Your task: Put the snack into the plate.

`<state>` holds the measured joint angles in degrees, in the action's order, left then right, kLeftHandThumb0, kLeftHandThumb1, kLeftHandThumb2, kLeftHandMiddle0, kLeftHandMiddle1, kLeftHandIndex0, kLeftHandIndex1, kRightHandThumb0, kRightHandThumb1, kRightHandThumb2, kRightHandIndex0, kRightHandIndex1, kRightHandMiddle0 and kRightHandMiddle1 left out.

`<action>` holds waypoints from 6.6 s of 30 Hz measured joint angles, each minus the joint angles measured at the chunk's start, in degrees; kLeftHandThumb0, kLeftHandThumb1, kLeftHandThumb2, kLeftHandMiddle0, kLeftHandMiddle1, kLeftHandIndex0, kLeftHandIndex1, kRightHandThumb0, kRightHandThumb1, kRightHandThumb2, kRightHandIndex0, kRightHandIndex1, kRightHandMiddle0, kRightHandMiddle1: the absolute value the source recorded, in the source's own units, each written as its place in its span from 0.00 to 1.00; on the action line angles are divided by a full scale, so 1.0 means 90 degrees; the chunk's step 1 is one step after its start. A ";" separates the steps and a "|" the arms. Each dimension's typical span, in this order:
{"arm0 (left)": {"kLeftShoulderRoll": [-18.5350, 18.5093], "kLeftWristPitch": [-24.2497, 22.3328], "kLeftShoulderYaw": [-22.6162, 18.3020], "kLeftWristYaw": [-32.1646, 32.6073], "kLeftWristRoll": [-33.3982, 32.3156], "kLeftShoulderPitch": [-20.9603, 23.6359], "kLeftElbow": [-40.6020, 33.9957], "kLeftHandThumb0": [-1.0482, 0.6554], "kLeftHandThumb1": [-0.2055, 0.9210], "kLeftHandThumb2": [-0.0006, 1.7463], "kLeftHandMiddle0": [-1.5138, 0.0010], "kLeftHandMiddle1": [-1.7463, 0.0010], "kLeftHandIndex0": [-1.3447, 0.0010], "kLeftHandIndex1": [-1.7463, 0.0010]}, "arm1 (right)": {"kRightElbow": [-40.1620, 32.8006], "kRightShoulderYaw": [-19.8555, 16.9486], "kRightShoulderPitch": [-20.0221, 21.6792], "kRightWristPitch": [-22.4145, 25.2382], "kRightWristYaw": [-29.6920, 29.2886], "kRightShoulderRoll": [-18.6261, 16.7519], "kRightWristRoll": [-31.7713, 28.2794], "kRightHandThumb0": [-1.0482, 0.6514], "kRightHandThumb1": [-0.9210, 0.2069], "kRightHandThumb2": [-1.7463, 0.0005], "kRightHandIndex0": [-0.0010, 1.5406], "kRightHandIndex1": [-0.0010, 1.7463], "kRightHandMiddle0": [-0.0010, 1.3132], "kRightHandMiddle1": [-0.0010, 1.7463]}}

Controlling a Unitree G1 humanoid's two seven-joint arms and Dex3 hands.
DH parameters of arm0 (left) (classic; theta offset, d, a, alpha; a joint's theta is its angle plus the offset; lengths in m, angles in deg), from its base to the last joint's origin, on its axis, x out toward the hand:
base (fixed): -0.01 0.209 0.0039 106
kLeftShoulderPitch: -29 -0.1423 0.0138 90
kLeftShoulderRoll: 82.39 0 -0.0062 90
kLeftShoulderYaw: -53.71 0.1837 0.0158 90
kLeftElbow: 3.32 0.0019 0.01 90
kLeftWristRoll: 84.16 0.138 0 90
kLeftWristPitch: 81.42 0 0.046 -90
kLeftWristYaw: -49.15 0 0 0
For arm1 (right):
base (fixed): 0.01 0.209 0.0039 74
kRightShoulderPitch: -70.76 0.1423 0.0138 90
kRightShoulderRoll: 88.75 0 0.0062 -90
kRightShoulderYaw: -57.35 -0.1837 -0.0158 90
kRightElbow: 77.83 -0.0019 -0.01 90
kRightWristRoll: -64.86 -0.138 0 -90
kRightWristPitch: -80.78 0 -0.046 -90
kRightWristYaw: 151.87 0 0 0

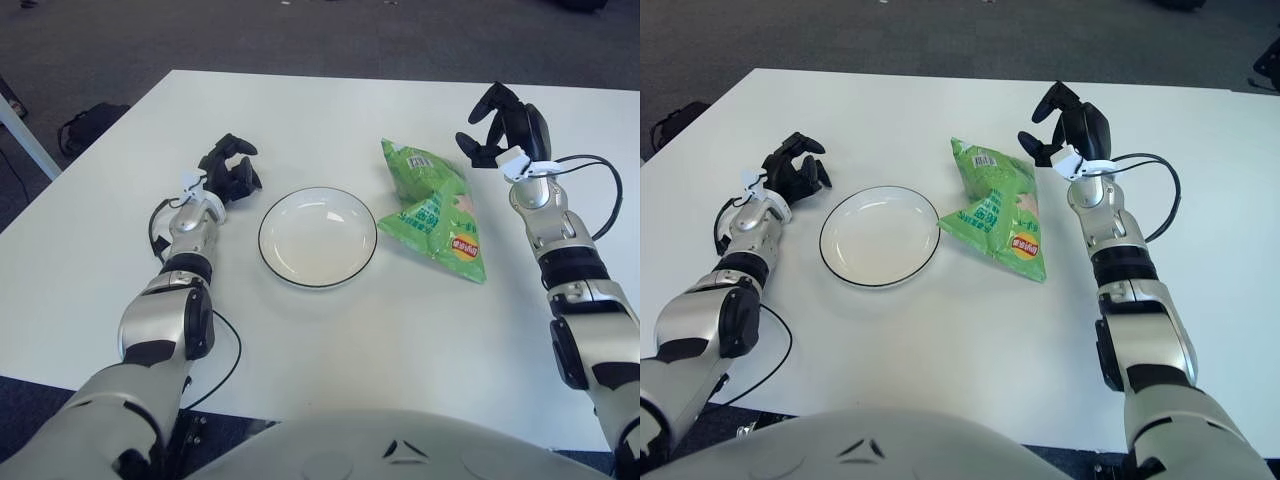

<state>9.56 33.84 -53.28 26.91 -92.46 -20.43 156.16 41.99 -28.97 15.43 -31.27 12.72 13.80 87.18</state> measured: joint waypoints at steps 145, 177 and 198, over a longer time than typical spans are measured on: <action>0.0000 -0.0017 0.0077 -0.0337 -0.0235 -0.0233 -0.0362 0.36 0.59 0.65 0.40 0.00 0.63 0.00 | -0.1208 0.1048 0.0395 -0.4943 0.1887 0.3182 0.3131 0.15 0.13 0.88 0.00 0.00 0.00 0.00; 0.0027 0.0004 0.0150 -0.0338 -0.0237 -0.0347 -0.0568 0.36 0.58 0.66 0.41 0.00 0.62 0.00 | -0.0394 0.1745 0.1351 -0.5793 0.1221 0.2518 0.3970 0.16 0.32 0.67 0.00 0.00 0.00 0.00; 0.0130 -0.0009 0.0224 -0.0369 -0.0256 -0.0702 -0.1303 0.36 0.58 0.66 0.41 0.00 0.62 0.00 | 0.0681 0.2785 0.1611 -0.4962 0.2030 0.1712 0.3872 0.11 0.26 0.75 0.00 0.00 0.00 0.00</action>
<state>10.74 33.75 -51.27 23.58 -94.76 -26.75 144.44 48.13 -3.90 29.93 -75.93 30.99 29.21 122.02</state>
